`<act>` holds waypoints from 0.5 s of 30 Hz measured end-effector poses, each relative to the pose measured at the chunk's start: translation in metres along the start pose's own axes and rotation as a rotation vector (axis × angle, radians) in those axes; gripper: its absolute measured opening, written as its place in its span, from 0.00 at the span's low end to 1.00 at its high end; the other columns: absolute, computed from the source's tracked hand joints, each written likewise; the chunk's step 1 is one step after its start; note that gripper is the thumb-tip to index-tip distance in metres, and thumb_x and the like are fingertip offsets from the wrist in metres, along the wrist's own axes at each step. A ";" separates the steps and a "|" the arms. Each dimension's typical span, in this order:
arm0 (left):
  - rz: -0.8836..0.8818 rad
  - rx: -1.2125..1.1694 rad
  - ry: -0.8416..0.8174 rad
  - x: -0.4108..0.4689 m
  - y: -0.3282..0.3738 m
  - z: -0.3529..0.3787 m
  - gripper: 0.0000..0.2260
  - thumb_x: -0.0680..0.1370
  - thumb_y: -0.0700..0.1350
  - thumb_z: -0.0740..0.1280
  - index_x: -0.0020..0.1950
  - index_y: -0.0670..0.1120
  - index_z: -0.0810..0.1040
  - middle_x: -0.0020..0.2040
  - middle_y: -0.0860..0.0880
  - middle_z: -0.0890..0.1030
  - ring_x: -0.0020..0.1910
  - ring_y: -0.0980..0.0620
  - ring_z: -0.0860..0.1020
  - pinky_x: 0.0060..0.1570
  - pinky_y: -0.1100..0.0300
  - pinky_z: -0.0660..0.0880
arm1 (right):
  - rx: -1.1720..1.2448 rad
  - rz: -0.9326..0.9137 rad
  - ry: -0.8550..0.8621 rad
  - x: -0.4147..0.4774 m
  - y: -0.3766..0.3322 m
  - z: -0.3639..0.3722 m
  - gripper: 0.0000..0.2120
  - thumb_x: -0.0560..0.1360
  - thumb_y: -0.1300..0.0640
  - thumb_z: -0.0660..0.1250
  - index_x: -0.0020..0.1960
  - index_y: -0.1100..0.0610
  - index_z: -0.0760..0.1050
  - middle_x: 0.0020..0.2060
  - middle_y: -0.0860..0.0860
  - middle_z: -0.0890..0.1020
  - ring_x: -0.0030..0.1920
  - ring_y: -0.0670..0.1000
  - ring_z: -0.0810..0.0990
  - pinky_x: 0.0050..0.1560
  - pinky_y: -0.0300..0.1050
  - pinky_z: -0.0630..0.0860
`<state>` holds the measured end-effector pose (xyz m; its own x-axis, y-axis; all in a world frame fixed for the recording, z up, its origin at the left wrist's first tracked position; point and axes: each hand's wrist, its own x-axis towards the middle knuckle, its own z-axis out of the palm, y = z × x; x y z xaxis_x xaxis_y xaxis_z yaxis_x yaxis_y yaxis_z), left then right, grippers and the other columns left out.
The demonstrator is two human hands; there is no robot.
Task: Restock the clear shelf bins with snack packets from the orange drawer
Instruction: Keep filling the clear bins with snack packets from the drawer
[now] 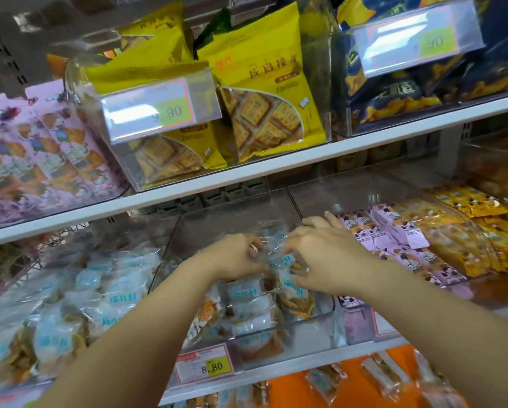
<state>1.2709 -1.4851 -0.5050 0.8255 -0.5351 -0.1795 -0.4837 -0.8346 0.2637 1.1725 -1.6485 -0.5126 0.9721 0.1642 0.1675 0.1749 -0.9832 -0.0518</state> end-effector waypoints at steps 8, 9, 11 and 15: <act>0.003 0.422 0.054 -0.003 -0.016 -0.006 0.16 0.78 0.47 0.64 0.65 0.57 0.74 0.64 0.53 0.76 0.62 0.49 0.74 0.56 0.54 0.72 | -0.375 0.064 -0.066 0.005 -0.016 -0.002 0.18 0.73 0.46 0.65 0.61 0.52 0.76 0.70 0.54 0.66 0.74 0.56 0.55 0.69 0.66 0.33; 0.011 0.411 0.045 -0.002 -0.018 -0.002 0.16 0.77 0.48 0.66 0.65 0.57 0.74 0.64 0.53 0.76 0.63 0.49 0.74 0.57 0.54 0.72 | -0.409 0.072 -0.083 0.007 -0.018 -0.002 0.20 0.73 0.46 0.66 0.62 0.52 0.76 0.72 0.55 0.63 0.75 0.57 0.54 0.69 0.67 0.33; 0.034 0.405 0.048 0.003 -0.020 0.004 0.15 0.76 0.50 0.68 0.63 0.55 0.75 0.63 0.51 0.77 0.62 0.48 0.74 0.57 0.55 0.71 | -0.464 0.051 -0.129 0.015 -0.023 0.000 0.21 0.73 0.46 0.67 0.64 0.52 0.74 0.75 0.56 0.57 0.75 0.57 0.51 0.69 0.68 0.33; 0.058 0.428 0.061 0.012 -0.023 0.007 0.12 0.76 0.51 0.69 0.59 0.52 0.78 0.60 0.49 0.78 0.60 0.47 0.76 0.54 0.54 0.70 | -0.551 -0.026 -0.238 0.036 -0.030 0.009 0.20 0.75 0.55 0.65 0.66 0.55 0.72 0.74 0.58 0.59 0.72 0.57 0.60 0.73 0.64 0.37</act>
<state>1.2898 -1.4734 -0.5199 0.8027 -0.5849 -0.1162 -0.5963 -0.7891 -0.1476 1.2038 -1.6122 -0.5139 0.9879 0.1397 -0.0668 0.1546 -0.8646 0.4781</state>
